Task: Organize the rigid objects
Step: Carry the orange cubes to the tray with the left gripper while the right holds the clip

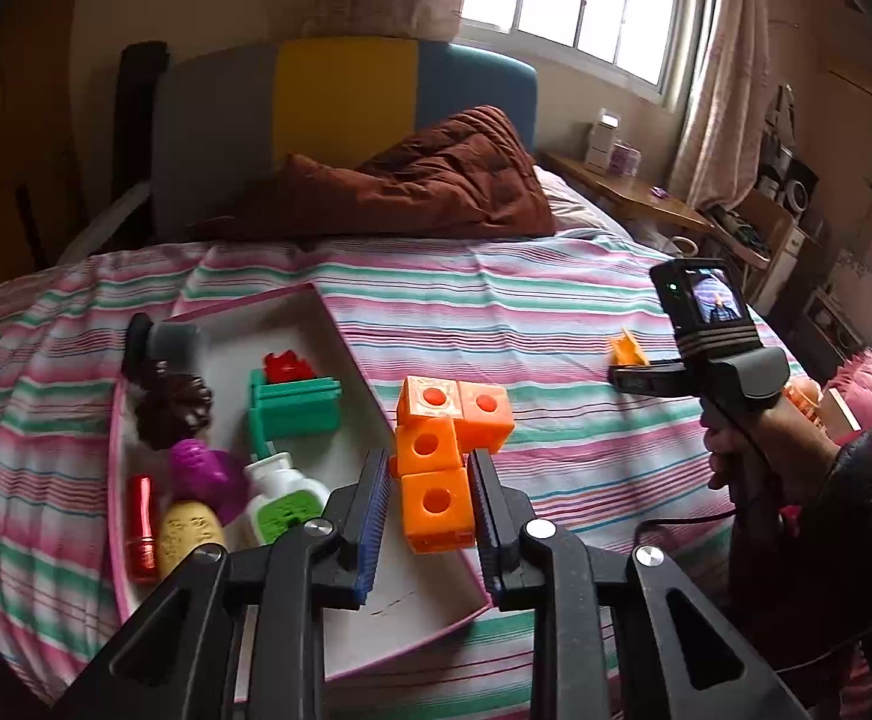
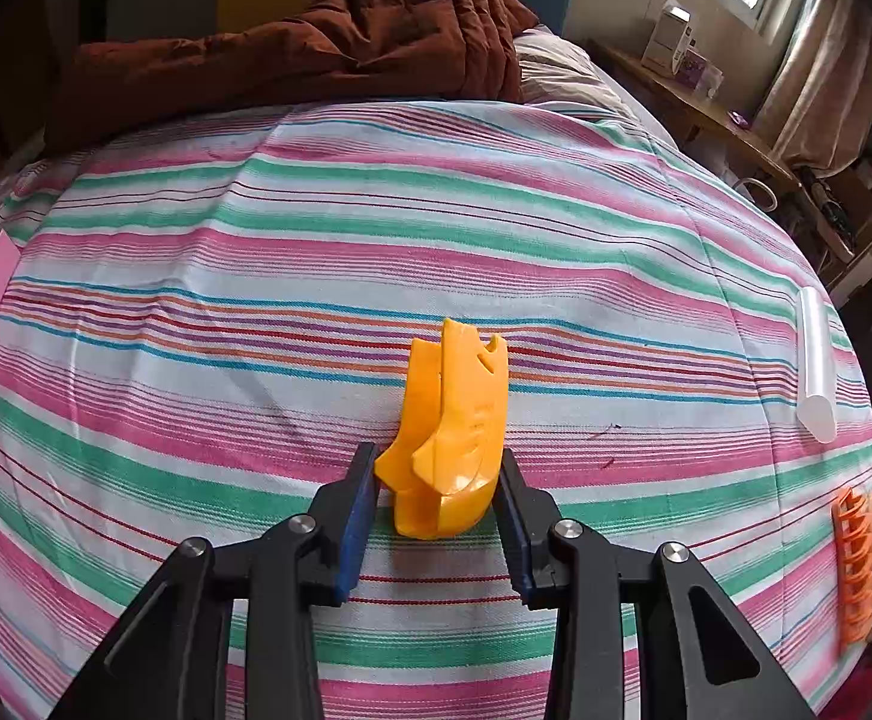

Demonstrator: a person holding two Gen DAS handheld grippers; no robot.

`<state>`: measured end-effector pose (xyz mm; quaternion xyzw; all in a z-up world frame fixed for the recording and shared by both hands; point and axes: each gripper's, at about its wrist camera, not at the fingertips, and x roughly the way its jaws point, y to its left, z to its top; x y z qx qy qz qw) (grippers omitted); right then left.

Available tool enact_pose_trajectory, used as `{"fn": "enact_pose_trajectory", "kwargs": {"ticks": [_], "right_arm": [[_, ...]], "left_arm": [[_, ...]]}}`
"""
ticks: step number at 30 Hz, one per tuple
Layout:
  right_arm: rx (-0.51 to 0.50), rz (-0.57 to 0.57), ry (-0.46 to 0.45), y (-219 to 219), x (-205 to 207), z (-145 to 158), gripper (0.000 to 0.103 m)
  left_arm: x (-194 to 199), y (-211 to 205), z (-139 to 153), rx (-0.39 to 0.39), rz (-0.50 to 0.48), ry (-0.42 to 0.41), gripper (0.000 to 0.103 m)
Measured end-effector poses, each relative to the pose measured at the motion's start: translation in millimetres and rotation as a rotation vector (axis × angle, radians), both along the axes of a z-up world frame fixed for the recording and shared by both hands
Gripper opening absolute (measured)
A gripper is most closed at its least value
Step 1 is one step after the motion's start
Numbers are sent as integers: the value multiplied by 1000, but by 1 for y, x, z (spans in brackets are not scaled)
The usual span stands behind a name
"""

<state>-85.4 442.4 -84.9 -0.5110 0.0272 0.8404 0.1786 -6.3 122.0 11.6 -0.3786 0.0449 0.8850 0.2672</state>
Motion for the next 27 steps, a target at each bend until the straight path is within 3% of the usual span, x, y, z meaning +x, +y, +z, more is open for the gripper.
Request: {"fn": "enact_pose_trajectory", "kwargs": {"ticks": [10, 19, 27], "right_arm": [[18, 6, -2, -3, 1, 0, 38], [30, 11, -10, -5, 0, 0, 38], [26, 13, -15, -4, -2, 0, 38]], "left_arm": [[-13, -32, -8, 2, 66, -28, 26], [-75, -76, -16, 77, 171, -118, 26], [-117, -70, -37, 55, 188, -207, 26]]}}
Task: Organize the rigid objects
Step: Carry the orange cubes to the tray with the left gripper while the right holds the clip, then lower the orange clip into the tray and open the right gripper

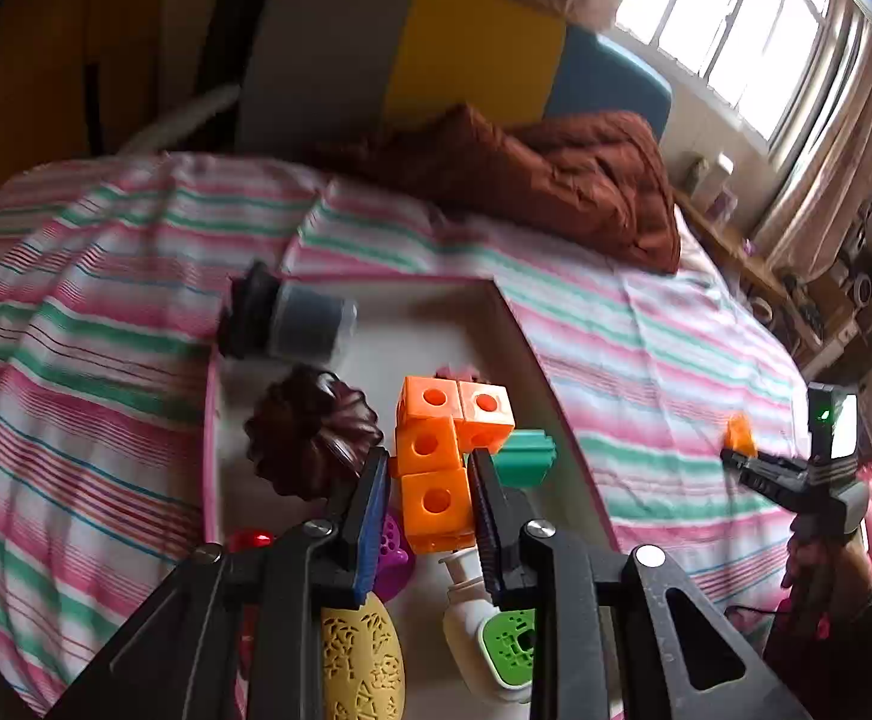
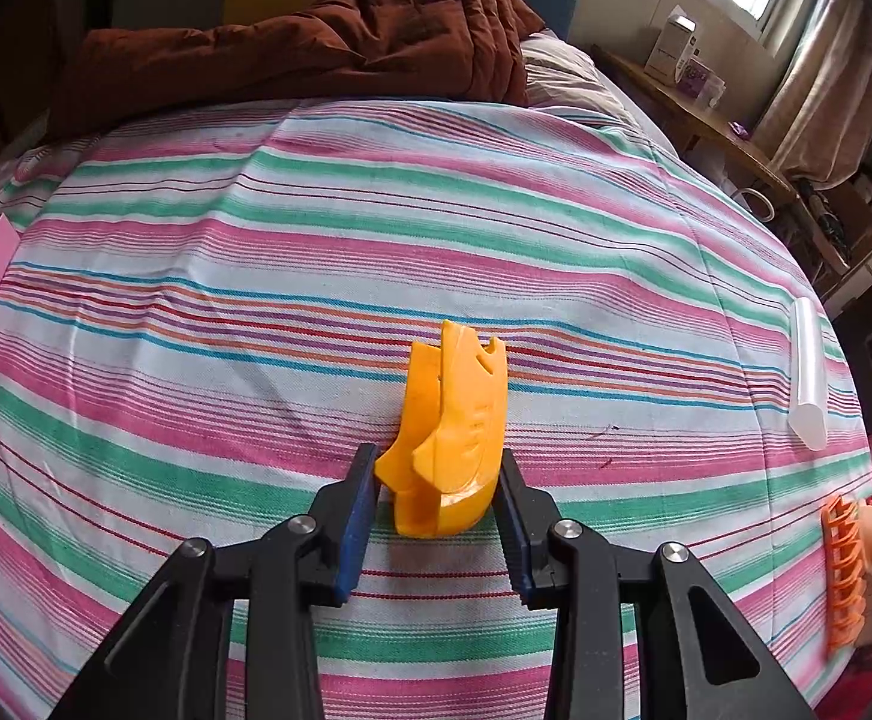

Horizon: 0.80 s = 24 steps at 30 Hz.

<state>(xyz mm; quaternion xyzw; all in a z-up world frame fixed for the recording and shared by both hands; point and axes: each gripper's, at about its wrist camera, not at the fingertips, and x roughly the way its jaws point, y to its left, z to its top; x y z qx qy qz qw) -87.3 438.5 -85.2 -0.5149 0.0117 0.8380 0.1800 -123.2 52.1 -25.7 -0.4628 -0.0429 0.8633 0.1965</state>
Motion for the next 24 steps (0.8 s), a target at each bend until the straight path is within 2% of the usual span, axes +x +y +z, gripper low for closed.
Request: {"fn": "enact_pose_trajectory", "kwargs": {"ticks": [2, 4, 7, 13, 16, 20, 24], "right_arm": [[-2, 0, 0, 0, 0, 0, 38], [-2, -1, -1, 0, -1, 0, 38], [5, 2, 0, -1, -1, 1, 38], [24, 1, 5, -4, -1, 2, 37], [-40, 16, 28, -8, 0, 7, 37], [-85, 128, 78, -43, 1, 27, 37], [-147, 270, 149, -99, 2, 55, 37]], "left_arm": [[-2, 1, -6, -15, 14, -21, 27], [-1, -2, -9, -27, 32, -28, 34], [4, -8, -9, -43, 48, -21, 39], [31, -24, 0, -79, 96, 57, 41], [48, -31, 9, -110, 128, 114, 42], [65, -40, 19, -150, 160, 163, 42], [72, -48, 23, -165, 187, 168, 42]]}}
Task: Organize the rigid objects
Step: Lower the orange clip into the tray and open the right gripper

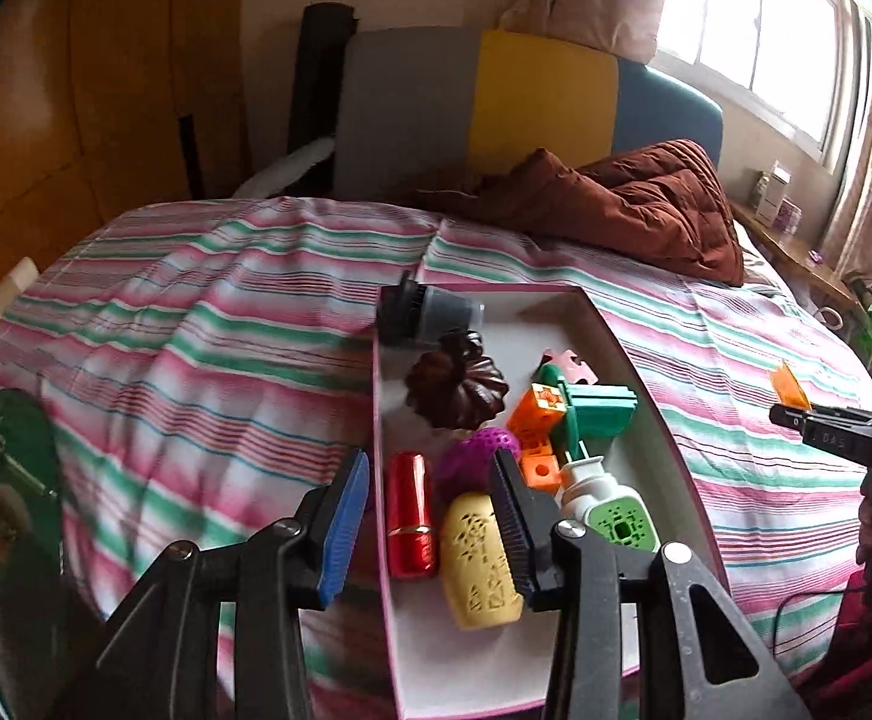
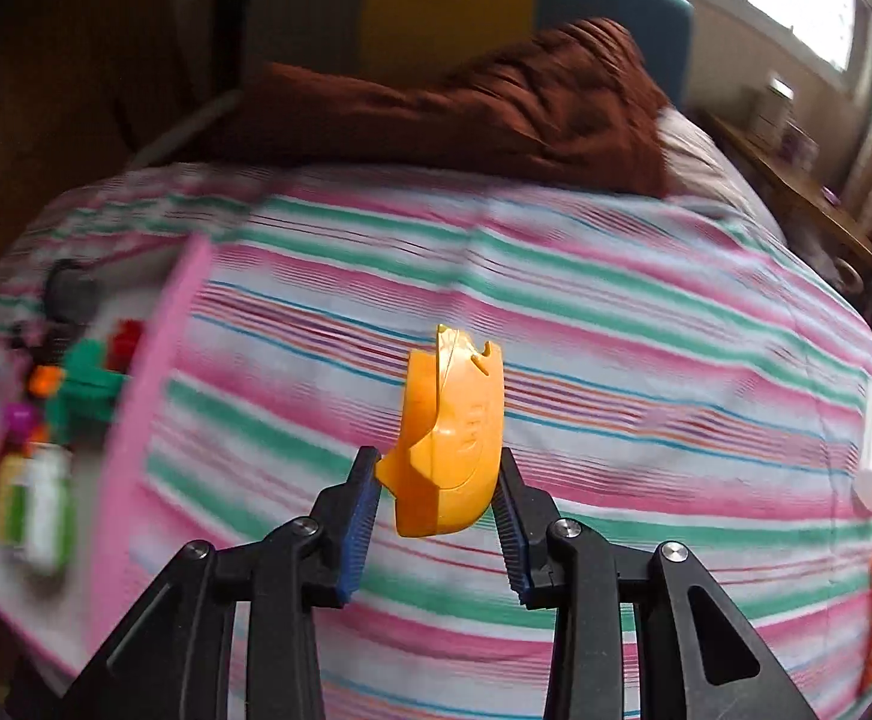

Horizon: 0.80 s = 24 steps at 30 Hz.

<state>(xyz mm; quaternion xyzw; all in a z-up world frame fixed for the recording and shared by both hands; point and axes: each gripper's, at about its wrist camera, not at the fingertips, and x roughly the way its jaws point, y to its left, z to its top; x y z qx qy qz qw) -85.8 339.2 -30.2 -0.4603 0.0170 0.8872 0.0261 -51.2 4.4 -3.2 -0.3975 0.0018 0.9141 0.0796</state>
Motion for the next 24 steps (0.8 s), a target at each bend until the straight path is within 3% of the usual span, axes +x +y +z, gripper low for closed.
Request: {"fn": "enact_pose_trajectory", "kwargs": {"ticks": [5, 10, 16, 19, 24], "right_arm": [[-57, 209, 65, -86, 3, 28, 37], [-92, 342, 65, -153, 0, 28, 37], [-87, 392, 34, -198, -10, 12, 37], [-91, 393, 8, -205, -14, 4, 37], [-82, 382, -15, -207, -13, -8, 40]], "left_arm": [[5, -5, -1, -46, 45, -5, 42], [10, -13, -1, -79, 82, -1, 42], [16, -25, 0, -79, 122, -7, 43], [18, -32, -3, -51, 137, -29, 61], [23, -34, -3, -66, 157, -10, 61]]}}
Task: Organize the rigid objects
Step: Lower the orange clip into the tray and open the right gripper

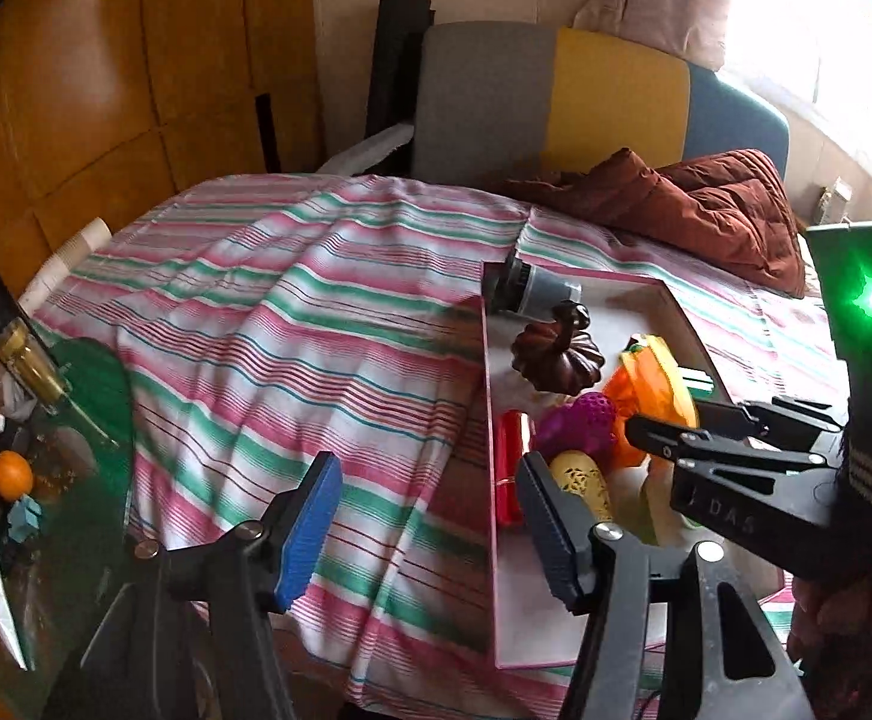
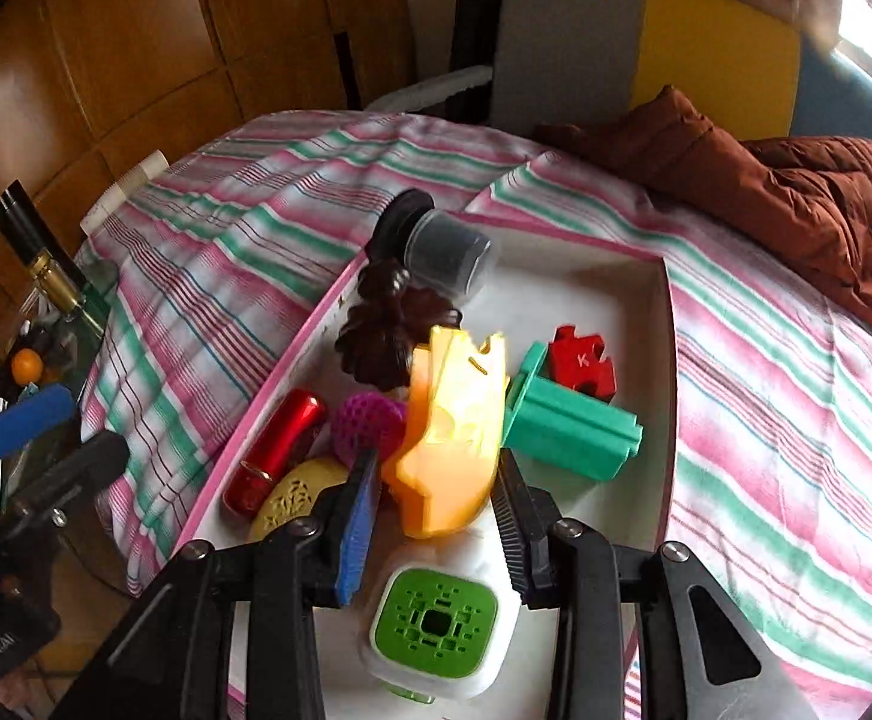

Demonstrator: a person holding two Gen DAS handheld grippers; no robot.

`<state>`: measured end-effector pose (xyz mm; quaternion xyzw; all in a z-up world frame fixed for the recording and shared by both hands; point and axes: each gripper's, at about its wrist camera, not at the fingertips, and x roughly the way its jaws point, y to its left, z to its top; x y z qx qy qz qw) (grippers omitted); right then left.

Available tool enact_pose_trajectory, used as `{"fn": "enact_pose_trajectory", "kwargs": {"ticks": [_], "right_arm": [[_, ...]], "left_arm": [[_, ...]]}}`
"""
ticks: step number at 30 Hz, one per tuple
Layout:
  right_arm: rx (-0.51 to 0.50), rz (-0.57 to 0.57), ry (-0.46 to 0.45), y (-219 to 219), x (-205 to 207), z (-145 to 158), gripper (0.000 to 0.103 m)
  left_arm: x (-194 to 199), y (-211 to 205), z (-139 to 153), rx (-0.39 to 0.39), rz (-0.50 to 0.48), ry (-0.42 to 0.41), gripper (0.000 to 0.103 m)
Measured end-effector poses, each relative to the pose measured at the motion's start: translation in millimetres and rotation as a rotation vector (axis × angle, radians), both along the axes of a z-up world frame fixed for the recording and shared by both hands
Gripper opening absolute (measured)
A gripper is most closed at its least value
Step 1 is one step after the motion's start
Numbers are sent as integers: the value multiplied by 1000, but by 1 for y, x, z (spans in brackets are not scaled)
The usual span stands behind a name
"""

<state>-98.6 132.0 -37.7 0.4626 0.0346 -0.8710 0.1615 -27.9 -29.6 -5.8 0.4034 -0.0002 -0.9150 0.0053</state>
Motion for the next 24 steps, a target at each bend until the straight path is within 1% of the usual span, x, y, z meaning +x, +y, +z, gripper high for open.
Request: {"fn": "enact_pose_trajectory", "kwargs": {"ticks": [2, 6, 8, 9, 13, 15, 17, 18, 24], "right_arm": [[-14, -13, -1, 2, 3, 0, 53], [-51, -41, 25, 13, 16, 8, 58], [-58, -64, 48, 18, 23, 13, 66], [-60, -76, 62, 20, 28, 16, 67], [-33, -126, 107, 27, 44, 23, 75], [-6, -156, 134, 29, 52, 24, 76], [28, -191, 158, 30, 59, 25, 77], [38, -206, 167, 31, 62, 25, 77], [78, -260, 211, 32, 74, 25, 77]], "left_arm": [[4, 1, 2, -20, 7, 24, 61], [8, 1, 5, -25, 20, 45, 61], [7, 1, 4, -15, 15, 37, 61], [7, 2, 3, -9, 11, 32, 61], [10, 6, 0, 6, -4, 24, 61], [12, 7, -1, 3, -2, 34, 61], [15, 7, 0, 6, 2, 48, 58], [17, 7, 2, 9, 7, 64, 56], [22, 9, 7, -8, 10, 96, 55]]}}
